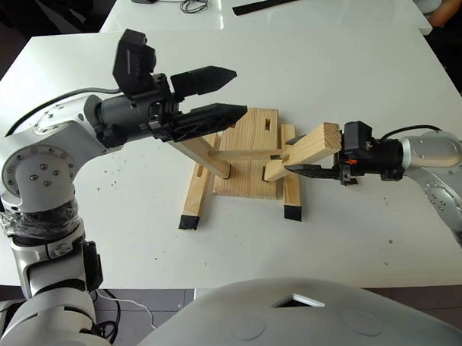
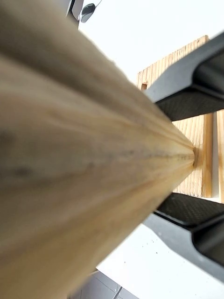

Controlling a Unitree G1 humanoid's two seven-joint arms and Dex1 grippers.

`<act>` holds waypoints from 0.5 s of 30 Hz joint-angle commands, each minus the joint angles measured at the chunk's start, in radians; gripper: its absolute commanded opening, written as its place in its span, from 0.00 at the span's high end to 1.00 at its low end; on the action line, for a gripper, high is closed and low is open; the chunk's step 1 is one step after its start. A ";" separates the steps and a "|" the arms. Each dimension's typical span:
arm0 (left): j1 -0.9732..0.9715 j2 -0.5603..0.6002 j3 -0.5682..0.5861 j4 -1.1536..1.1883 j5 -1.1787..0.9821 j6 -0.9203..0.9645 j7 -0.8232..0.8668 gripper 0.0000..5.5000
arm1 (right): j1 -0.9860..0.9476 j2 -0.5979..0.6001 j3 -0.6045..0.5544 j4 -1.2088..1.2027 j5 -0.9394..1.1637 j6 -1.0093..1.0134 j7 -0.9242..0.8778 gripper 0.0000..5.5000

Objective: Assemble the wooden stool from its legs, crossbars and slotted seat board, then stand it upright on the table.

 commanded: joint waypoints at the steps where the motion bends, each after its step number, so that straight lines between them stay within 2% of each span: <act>1: 0.010 -0.008 -0.033 0.026 0.021 0.015 0.007 0.21 | 0.054 -0.035 0.067 0.052 -0.131 0.054 0.009 0.63; 9: -0.034 0.004 -0.028 0.033 -0.001 0.011 -0.005 0.21 | 0.057 -0.028 0.067 0.052 -0.133 0.054 -0.004 0.63; 15: -0.013 0.067 -0.091 0.011 0.102 -0.025 -0.116 0.21 | 0.060 -0.024 0.065 0.066 -0.137 0.047 -0.012 0.63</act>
